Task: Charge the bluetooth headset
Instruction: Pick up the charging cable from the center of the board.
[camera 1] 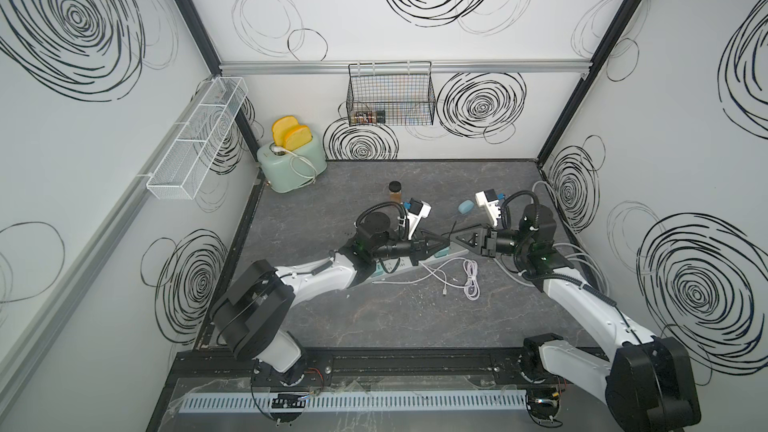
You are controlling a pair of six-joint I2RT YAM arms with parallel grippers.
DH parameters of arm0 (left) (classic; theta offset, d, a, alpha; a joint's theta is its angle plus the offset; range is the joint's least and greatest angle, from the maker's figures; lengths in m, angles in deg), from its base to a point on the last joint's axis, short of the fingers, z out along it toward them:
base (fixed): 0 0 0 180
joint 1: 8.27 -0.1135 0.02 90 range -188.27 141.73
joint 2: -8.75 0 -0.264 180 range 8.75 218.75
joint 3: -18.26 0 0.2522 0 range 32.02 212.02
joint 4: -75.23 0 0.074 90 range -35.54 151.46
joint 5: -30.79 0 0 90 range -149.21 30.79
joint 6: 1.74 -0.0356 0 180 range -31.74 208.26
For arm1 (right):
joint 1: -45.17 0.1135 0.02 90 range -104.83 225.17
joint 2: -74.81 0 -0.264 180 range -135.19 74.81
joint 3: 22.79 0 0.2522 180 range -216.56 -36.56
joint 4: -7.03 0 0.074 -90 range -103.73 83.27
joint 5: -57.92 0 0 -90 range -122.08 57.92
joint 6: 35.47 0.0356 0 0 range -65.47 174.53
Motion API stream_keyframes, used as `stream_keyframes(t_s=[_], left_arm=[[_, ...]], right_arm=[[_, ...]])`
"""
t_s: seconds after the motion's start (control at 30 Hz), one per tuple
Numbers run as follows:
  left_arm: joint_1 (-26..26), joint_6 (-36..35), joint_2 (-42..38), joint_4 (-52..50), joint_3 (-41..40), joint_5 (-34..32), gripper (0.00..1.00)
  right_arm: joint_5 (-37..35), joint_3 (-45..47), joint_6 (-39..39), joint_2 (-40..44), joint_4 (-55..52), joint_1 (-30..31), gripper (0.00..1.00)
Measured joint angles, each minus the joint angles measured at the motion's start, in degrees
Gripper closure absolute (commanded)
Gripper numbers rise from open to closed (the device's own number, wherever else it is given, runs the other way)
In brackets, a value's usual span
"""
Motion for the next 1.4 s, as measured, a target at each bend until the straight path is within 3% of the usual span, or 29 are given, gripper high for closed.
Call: stream_keyframes(t_s=[0.67,0.9,0.97,1.03,1.13,1.23,1.4], left_arm=[[1.01,0.46,0.0,0.57,0.02,-0.02,0.93],[1.01,1.14,0.0,0.52,0.02,-0.26,0.92],[1.01,1.22,0.0,0.57,0.02,-0.28,0.83],[1.01,1.03,0.0,0.76,0.09,-0.42,0.62],[0.87,0.85,0.0,0.85,0.52,-0.9,0.41],[0.09,-0.55,-0.42,-0.87,1.03,-1.88,0.33],[-3.08,-7.21,-2.43,-9.92,5.38,-6.91,0.27]], right_arm=[[-0.61,0.63,3.13,-1.05,2.64,0.81,0.85],[-0.61,1.07,3.37,-0.85,3.41,0.81,0.94],[-0.66,1.07,3.39,-0.79,3.58,0.81,0.98],[-0.87,1.07,3.43,-0.76,3.67,0.81,1.0],[-1.95,1.03,3.34,-0.76,3.41,0.59,1.0],[-4.26,0.09,2.75,-1.36,1.88,-0.31,1.0],[-8.5,-0.85,2.21,-3.06,-0.55,-3.8,1.0]])
